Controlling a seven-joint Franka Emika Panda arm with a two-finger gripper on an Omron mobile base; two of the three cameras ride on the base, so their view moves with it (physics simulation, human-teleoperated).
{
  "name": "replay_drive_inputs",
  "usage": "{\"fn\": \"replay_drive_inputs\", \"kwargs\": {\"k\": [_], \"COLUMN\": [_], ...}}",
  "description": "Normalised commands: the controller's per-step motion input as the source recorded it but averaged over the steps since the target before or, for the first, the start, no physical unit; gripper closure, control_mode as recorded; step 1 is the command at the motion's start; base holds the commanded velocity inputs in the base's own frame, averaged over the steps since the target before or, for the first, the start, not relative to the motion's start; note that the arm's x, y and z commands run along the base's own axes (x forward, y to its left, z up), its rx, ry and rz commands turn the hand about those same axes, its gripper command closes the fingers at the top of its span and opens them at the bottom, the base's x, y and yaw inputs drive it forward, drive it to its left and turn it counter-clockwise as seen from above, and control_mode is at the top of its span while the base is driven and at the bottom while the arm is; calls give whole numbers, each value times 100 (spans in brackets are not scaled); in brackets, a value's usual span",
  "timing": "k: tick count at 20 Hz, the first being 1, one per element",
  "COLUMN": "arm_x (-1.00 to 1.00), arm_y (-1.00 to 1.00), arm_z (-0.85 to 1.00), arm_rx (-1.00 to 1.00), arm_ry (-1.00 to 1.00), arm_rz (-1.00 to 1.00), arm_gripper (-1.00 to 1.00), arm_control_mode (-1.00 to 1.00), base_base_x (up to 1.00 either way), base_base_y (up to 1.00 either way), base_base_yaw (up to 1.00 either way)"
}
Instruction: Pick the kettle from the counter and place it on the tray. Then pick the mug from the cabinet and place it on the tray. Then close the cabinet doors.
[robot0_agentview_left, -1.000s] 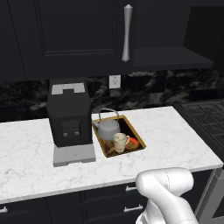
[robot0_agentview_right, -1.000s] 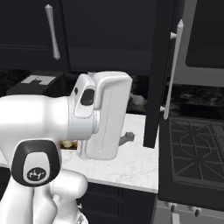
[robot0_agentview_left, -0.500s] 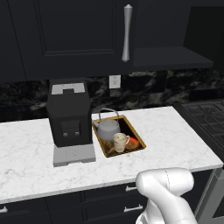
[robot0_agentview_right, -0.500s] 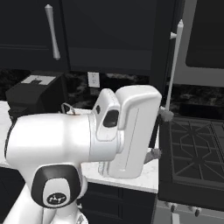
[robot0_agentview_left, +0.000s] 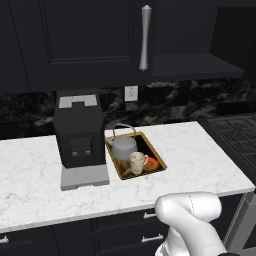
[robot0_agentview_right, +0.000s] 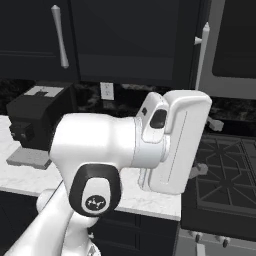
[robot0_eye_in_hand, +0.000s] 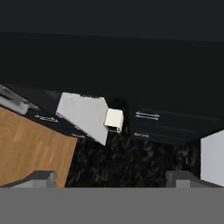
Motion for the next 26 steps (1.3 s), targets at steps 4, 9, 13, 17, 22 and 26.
{"fn": "replay_drive_inputs", "kwargs": {"k": [4,9,13,17,22,26], "arm_x": [49,46,46,50,41,30], "arm_y": [-15,0,5,22,31,40], "arm_z": [0,0,0,0,0,0], "arm_rx": [0,0,0,0,0,0], "arm_ry": [10,6,5,8,7,14], "arm_rz": [5,7,13,21,23,23], "arm_gripper": [-100,-100,-100,-100,-100,-100], "arm_control_mode": [-100,-100,-100,-100,-100,-100], "base_base_x": [0,0,0,0,0,0], "base_base_y": [0,0,0,0,0,0], "base_base_yaw": [0,0,0,0,0,0]}}
